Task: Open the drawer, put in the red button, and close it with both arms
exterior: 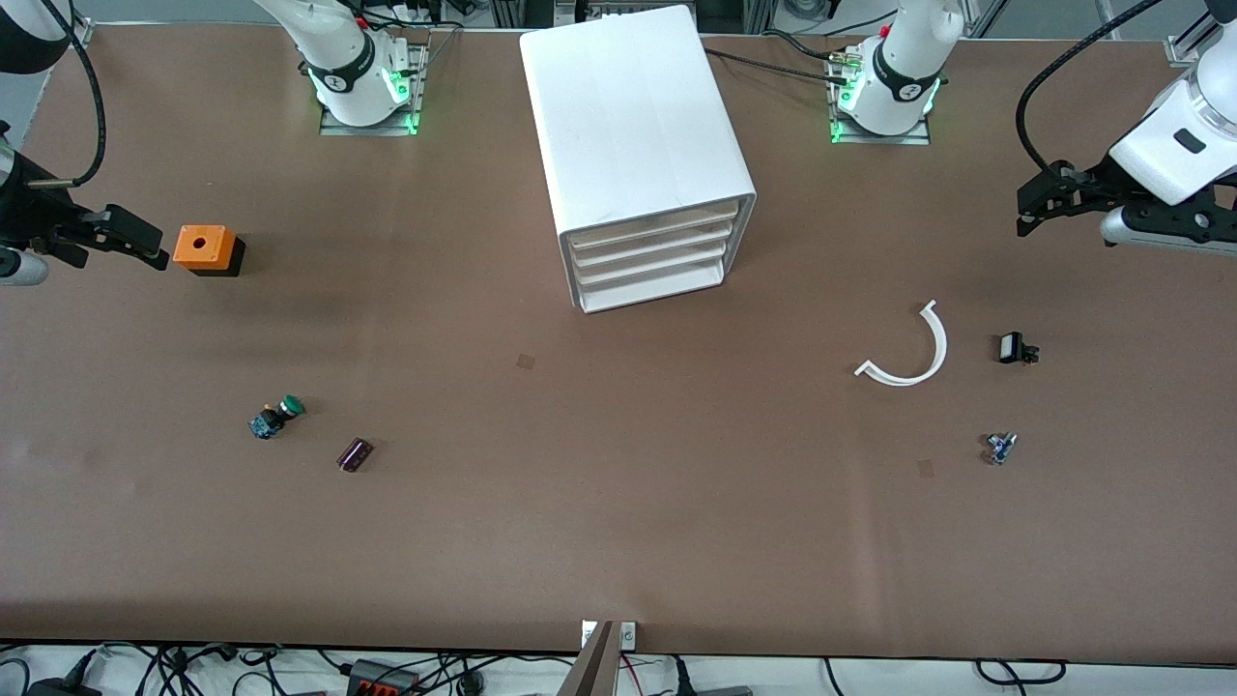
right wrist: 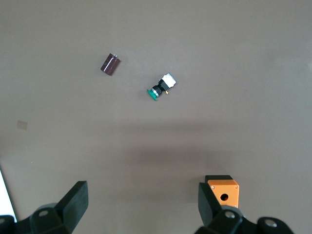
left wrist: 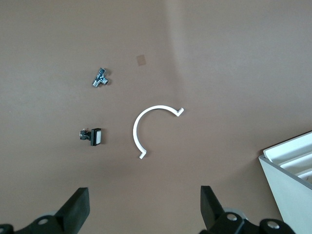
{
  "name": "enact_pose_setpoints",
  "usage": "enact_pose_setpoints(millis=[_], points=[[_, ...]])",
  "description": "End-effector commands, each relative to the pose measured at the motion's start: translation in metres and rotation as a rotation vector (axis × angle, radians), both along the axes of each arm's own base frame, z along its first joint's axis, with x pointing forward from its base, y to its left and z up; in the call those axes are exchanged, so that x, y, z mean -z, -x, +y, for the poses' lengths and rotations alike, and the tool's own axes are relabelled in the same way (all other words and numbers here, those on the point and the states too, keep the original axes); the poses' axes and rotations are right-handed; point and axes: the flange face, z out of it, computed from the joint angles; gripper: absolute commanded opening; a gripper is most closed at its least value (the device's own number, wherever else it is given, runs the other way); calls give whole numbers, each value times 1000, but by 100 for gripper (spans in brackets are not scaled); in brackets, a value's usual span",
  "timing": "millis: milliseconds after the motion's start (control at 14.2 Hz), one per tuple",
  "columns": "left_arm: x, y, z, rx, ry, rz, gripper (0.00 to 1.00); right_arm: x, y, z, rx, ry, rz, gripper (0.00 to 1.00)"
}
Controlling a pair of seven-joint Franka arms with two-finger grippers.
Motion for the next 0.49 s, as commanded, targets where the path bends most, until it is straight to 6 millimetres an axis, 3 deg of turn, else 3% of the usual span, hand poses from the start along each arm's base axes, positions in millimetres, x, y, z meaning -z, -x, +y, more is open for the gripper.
enact_pose_setpoints(millis=[0,421], points=[[-7,0,-2,-4,-1,6,100,-1,12,1,-6,12,-21,100],[-8,3,-2,5,-3,26,100,-3,13,1,-6,11,-16,100]])
